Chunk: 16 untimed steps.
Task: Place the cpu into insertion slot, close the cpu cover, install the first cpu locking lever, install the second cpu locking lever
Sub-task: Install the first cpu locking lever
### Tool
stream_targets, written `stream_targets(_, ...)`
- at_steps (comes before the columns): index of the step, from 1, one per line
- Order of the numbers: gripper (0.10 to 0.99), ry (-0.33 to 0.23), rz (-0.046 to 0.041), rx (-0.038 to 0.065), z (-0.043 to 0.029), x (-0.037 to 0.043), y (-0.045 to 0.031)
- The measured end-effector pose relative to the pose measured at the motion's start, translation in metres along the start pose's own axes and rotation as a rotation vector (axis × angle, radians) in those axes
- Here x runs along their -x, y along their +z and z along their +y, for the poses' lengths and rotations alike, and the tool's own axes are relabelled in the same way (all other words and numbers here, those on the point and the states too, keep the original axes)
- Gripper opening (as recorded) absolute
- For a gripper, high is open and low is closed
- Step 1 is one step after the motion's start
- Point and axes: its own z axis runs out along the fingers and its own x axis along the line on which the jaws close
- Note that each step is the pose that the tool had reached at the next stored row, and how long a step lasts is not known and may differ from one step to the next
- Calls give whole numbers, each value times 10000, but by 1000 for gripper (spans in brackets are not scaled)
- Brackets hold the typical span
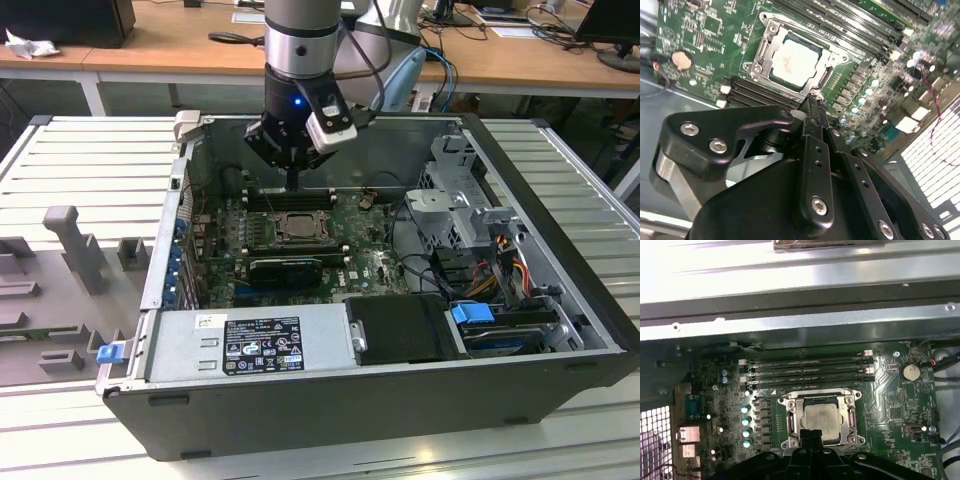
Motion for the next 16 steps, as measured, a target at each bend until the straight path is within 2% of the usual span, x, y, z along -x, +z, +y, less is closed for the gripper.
stream_targets(3, 106, -598, 33, -15, 0, 0, 0)
stream_targets(5, 106, -765, 34, -18, 0, -3, 0)
stream_targets(7, 106, -817, -32, -18, -2, -18, 1)
stream_targets(8, 106, -858, -108, -16, -4, -45, 3)
stream_targets(9, 106, -936, -149, -16, -5, -67, 5)
stream_targets(13, 106, -1426, -124, -19, -6, -72, 7)
stream_targets(16, 106, -1520, -119, -19, -7, -87, 7)
